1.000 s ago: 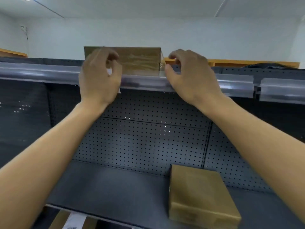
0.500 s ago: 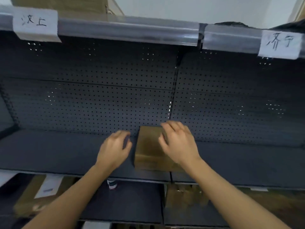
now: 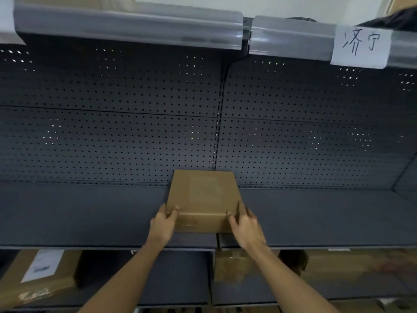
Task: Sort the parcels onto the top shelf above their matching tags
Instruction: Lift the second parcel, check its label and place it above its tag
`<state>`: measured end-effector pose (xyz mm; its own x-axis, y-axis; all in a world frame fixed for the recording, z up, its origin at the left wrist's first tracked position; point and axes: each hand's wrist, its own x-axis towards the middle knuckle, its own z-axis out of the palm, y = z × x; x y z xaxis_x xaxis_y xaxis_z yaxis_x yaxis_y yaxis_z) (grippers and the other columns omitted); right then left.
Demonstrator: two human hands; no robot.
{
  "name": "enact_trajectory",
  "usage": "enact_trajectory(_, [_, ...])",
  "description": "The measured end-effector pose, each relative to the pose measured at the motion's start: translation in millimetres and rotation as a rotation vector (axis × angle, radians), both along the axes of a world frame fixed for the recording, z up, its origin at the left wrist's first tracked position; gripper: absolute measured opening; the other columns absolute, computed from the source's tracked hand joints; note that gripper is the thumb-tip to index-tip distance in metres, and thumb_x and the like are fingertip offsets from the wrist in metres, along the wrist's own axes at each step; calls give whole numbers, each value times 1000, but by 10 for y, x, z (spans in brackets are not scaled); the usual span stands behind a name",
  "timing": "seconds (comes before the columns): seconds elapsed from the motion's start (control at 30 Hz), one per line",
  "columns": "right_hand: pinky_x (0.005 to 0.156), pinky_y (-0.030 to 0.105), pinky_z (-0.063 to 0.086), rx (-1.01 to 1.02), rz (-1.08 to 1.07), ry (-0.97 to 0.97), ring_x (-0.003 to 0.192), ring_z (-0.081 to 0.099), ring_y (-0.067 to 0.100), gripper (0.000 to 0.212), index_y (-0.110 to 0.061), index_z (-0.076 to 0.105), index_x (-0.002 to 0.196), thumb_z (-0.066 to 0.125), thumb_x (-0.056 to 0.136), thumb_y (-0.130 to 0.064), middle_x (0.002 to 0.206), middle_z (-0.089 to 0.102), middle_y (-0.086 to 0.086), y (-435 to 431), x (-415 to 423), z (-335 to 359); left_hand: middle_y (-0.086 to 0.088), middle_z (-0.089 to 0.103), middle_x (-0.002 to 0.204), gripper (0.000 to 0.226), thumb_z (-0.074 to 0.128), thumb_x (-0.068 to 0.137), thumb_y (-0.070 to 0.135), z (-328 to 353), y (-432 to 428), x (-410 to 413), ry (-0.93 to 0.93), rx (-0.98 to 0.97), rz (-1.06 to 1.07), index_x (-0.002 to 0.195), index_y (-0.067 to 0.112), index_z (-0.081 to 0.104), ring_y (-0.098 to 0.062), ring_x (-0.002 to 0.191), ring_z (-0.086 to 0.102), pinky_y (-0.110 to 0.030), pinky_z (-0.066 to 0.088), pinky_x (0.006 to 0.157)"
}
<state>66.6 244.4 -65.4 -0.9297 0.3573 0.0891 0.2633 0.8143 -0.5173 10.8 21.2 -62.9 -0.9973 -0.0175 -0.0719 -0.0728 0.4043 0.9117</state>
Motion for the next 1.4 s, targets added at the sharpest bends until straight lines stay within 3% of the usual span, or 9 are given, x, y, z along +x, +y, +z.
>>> enact_trajectory(0.2, [100, 35, 44, -538, -97, 54, 132, 52, 34, 84, -9, 15, 160, 58, 97, -44, 140, 58, 12, 9, -45, 49, -8, 65, 125, 45, 51, 102, 35, -19, 34, -32, -19, 108, 55, 139, 11, 54, -33, 126, 56, -37, 42, 100])
enact_trajectory(0.37, [93, 27, 47, -675, -105, 179, 121, 61, 21, 57, -18, 55, 140, 68, 90, -41, 117, 67, -7, 19, -18, 21, -7, 67, 126, 43, 54, 101, 34, -24, 14, -8, -32, 231, 107, 136, 9, 60, -30, 124, 58, -37, 43, 105])
enact_trajectory(0.53, [115, 34, 37, -889, -15, 391, 131, 48, 8, 63, -29, 44, 151, 66, 93, -42, 140, 56, -10, -25, 57, 190, 5, 69, 104, 14, 55, 101, 25, 36, 8, 55, -43, 493, 136, 107, 23, 68, -21, 103, 66, -41, 49, 101])
enact_trajectory(0.7, [111, 44, 43, -1079, -126, 492, 122, 49, 12, 54, -32, 45, 147, 62, 96, -40, 128, 50, -12, -71, 27, 509, 3, 70, 106, 16, 54, 102, 23, 129, 92, 148, 18, 586, 88, 97, 32, 66, -12, 97, 65, -41, 50, 100])
enact_trajectory(0.83, [103, 30, 44, -1173, -158, 571, 116, 53, 11, 57, -24, 48, 149, 66, 94, -29, 132, 57, -7, -60, 8, 608, -6, 47, 153, 55, 51, 101, 39, 110, 111, 194, 104, 291, 20, 151, 21, 39, -19, 133, 48, -32, 39, 107])
enact_trajectory(0.97, [96, 25, 42, -1155, -149, 628, 102, 57, 1, 57, -20, 50, 147, 68, 93, -27, 126, 61, -7, -103, 68, 623, -3, 18, 167, 76, 46, 95, 59, 85, 136, 273, 530, -351, -115, 158, 27, 17, -24, 155, 9, -44, 14, 123])
enact_trajectory(1.1, [91, 25, 46, -1177, -148, 636, 100, 59, 0, 56, -20, 53, 145, 69, 92, -26, 117, 65, -11, -167, 115, 681, -12, 34, 161, 97, 58, 77, 68, 98, 320, 368, 764, -874, -284, 157, 23, 23, -37, 151, 25, -61, 15, 121])
enact_trajectory(1.23, [89, 25, 50, -1180, -94, 632, 101, 61, -1, 55, -19, 55, 143, 71, 91, -25, 106, 64, -19, -243, 193, 755, -14, 56, 138, 108, 84, 62, 42, 136, 431, 399, 788, -882, -193, 154, 25, 30, -37, 125, 55, -61, 42, 102])
enact_trajectory(1.4, [97, 32, 52, -1115, -24, 622, 109, 62, 3, 43, -27, 59, 135, 68, 93, -28, 118, 65, -14, -296, 304, 838, -16, 59, 130, 101, 83, 56, 28, 174, 415, 451, 839, -857, -111, 146, 24, 37, -38, 116, 58, -58, 47, 93])
